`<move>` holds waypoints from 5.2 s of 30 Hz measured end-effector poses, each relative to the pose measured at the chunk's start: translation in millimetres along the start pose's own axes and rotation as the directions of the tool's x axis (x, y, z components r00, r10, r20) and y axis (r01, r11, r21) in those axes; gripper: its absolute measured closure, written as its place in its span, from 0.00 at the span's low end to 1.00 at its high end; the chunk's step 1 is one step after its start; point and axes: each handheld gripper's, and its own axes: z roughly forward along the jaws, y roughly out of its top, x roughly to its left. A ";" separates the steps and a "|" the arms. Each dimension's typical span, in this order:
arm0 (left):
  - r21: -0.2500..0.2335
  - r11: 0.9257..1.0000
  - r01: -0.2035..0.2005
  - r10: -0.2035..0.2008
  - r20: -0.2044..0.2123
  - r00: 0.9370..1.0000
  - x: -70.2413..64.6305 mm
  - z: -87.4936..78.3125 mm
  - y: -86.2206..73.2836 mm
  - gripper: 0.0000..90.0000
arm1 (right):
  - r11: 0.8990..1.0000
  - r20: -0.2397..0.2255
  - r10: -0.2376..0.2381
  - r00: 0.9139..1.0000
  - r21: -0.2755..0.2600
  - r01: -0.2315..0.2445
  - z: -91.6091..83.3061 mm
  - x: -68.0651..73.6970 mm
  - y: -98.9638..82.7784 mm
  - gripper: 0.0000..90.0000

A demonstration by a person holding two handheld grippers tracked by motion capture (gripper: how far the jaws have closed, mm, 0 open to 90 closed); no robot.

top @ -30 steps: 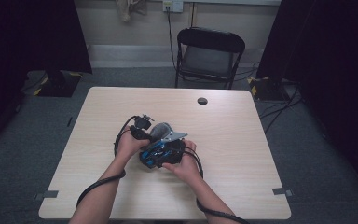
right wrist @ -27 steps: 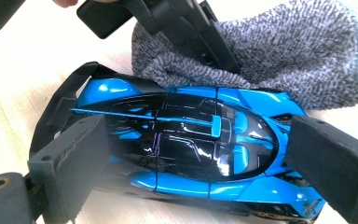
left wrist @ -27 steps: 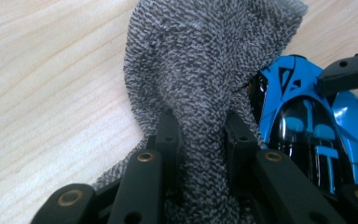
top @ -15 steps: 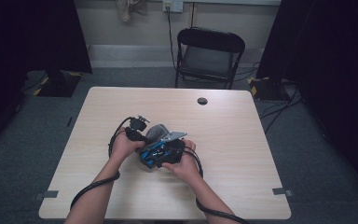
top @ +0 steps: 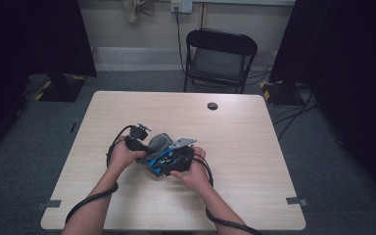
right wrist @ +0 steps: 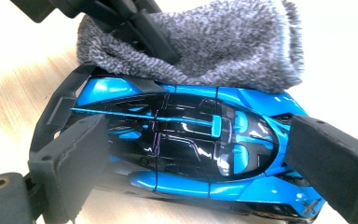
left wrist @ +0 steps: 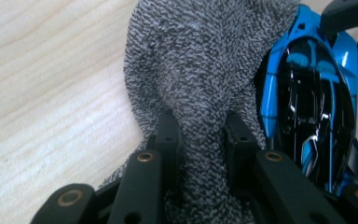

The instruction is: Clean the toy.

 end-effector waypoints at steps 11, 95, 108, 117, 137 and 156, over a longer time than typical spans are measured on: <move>0.035 0.999 -0.025 0.026 -0.021 0.999 -0.6 -9.3 -8.8 0.80 | 1.000 0.001 0.000 1.000 0.003 0.000 0.0 0.2 0.4 0.06; -0.094 0.996 0.003 -0.010 -0.074 0.997 5.9 -4.8 36.3 0.79 | 1.000 0.001 -0.001 1.000 0.010 0.001 -0.2 0.3 1.1 0.06; -0.023 0.997 -0.069 0.067 -0.076 0.995 -16.8 28.5 40.2 0.78 | 1.000 0.001 0.001 1.000 0.001 -0.001 -0.2 0.4 0.1 0.07; -0.028 0.996 -0.084 0.081 -0.073 0.994 -19.3 26.7 36.1 0.79 | 1.000 0.000 -0.001 1.000 0.009 0.001 -0.2 0.3 0.9 0.06; -0.007 0.997 -0.082 0.081 -0.048 0.996 -14.1 15.7 24.0 0.79 | 1.000 0.000 -0.002 1.000 0.009 0.002 -0.2 0.2 1.0 0.07; 0.012 0.997 -0.082 0.082 -0.012 0.997 -6.1 1.7 8.1 0.79 | 1.000 0.000 -0.002 1.000 0.009 0.002 -0.1 0.4 1.0 0.07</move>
